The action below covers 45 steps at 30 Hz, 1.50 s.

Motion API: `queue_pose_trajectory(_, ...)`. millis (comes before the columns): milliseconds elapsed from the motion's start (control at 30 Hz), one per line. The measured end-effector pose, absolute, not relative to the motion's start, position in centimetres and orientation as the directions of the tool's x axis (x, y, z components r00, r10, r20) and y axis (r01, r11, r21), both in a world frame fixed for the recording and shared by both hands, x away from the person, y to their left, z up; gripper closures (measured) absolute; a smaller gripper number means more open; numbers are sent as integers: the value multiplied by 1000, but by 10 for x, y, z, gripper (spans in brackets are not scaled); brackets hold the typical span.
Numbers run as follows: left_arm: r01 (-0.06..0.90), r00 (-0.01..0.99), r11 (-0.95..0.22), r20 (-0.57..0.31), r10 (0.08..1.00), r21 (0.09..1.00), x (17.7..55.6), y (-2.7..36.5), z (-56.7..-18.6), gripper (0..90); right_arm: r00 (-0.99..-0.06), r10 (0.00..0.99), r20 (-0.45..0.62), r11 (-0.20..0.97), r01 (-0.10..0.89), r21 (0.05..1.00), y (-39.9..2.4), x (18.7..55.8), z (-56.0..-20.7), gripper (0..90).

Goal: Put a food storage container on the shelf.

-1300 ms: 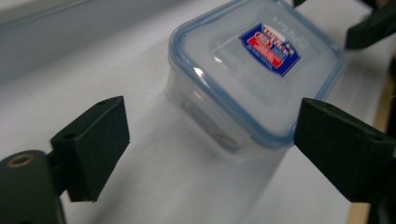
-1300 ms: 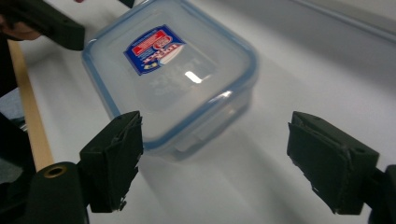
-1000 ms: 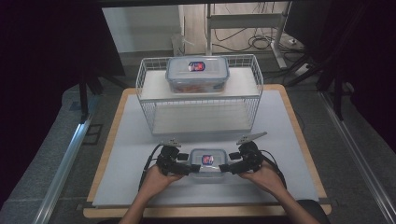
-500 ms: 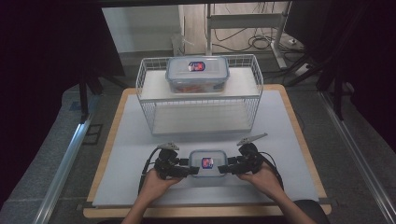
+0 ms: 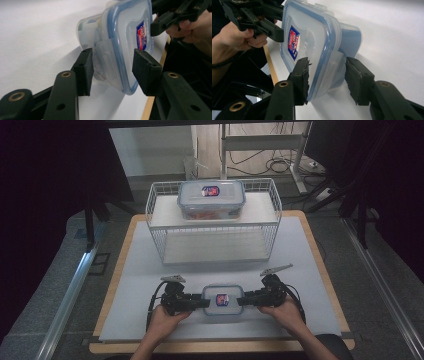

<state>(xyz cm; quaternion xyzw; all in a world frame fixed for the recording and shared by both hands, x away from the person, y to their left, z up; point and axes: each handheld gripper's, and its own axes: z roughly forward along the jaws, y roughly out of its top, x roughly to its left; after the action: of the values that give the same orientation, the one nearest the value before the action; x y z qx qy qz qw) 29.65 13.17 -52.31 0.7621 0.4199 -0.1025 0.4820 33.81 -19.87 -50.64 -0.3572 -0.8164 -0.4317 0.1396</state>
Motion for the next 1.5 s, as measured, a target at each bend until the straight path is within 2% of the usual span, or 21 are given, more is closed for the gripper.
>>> queue_pose_trajectory(367, 762, 585, -138, -580, 567, 633, 299, 129, -519, 533, -683, 484, 547, 325, 720, 613, -200, 336, -505, 558)
queue_pose_trajectory(567, 728, 615, -124, -562, 553, 674, 302, 130, -502, 540, -690, 472, 549, 279, 708, 649, -204, 339, -492, 562)
queue_pose_trajectory(1067, 643, 686, -78, -528, 500, 762, 317, 140, -449, 576, -736, 431, 522, 222, 648, 729, -208, 351, -441, 568)
queue_pose_trajectory(1500, 574, 719, -68, -462, 520, 816, 330, 150, -398, 574, -786, 426, 448, 225, 572, 789, -197, 367, -388, 563)
